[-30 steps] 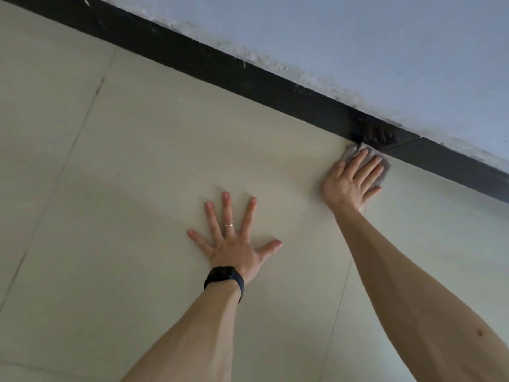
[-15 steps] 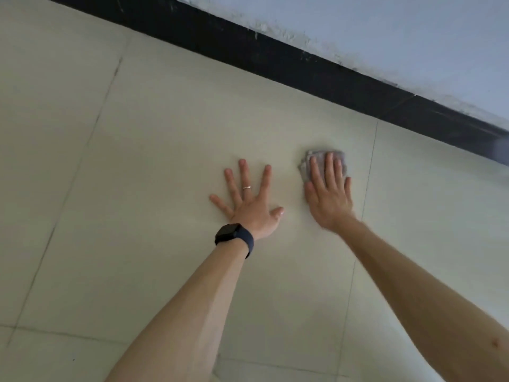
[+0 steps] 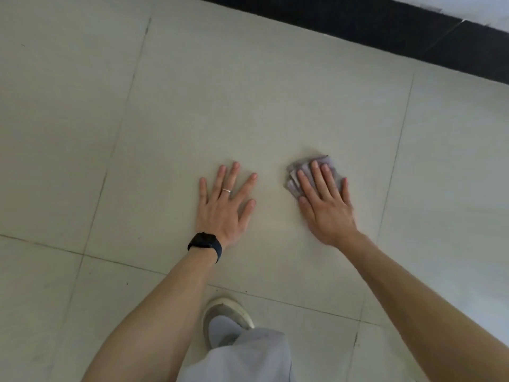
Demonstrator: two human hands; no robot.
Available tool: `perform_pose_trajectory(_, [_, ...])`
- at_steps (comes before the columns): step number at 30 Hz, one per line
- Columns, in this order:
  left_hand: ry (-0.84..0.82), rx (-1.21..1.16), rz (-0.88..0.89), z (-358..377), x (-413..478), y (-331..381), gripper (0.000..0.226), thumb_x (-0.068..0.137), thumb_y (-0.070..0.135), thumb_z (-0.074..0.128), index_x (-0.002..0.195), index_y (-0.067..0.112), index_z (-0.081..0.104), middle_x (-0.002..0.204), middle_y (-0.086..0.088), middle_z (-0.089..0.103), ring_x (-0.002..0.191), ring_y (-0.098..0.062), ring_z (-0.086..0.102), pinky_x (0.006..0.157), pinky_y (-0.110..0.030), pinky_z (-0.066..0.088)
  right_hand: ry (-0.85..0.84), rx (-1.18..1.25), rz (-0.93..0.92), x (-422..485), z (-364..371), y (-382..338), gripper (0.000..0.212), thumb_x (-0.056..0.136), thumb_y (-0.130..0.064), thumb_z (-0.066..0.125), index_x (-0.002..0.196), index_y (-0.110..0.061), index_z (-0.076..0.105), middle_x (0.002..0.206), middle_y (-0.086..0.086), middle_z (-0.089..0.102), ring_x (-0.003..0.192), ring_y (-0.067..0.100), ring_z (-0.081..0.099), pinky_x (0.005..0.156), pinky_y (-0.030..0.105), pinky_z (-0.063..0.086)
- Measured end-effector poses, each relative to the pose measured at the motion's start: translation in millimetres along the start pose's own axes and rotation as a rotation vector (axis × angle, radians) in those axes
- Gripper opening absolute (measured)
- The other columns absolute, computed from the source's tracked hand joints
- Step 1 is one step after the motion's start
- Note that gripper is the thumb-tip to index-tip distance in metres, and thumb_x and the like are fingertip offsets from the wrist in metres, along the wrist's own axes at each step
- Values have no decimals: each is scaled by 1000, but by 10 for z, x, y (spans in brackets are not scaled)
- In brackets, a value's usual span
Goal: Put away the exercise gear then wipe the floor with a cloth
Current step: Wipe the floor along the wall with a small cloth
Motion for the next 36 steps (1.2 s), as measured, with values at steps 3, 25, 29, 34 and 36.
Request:
perform_pose_trajectory(3, [1,7,-7,-32,16,2,58,99,56,26,155,48,11,167,9,-4,154,-20,-3,121,-58,3,13,41,63,-168,101,-432,57,104,-46,23,159,-32,17,167,4,6,154,26,5,120,58,13])
perform_pose_trajectory(25, [-34,62,-71,-908,2345,-633,68,90,76,4,148,52,-21,160,6,-32,150,-19,-24,120,-57,-6,-130,152,297,2147,-720,199,61,103,-51,5,155,-31,-21,161,-6,-30,148,16,-29,117,50,-16])
perform_pose_trajectory(29, [41,64,-63,-841,2375,-653,70,88,78,4,148,53,-18,163,7,-26,152,-20,-17,121,-56,-2,-13,275,568,2568,-793,368,65,104,-48,14,157,-24,-14,164,4,-24,150,22,-23,119,50,-15])
perform_pose_trajectory(34, [81,16,-79,-810,2440,-668,70,86,78,11,150,56,-9,164,10,-21,153,-17,-11,121,-54,-2,198,336,677,2940,-762,-304,70,100,-47,15,159,-14,-2,165,17,-11,152,32,-15,120,53,-12])
perform_pose_trajectory(36, [87,5,-89,-816,2437,-673,69,87,77,12,150,57,-8,164,11,-20,153,-16,-10,121,-54,-2,61,193,310,2906,-697,-502,64,102,-48,11,159,-25,-9,164,6,-22,150,24,-24,120,49,-15])
Point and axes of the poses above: each hand's wrist, its own x-axis towards the middle knuckle, its own z-axis out of the palm, y = z × x, the point moved 2 cm from there along x, towards the middle knuckle
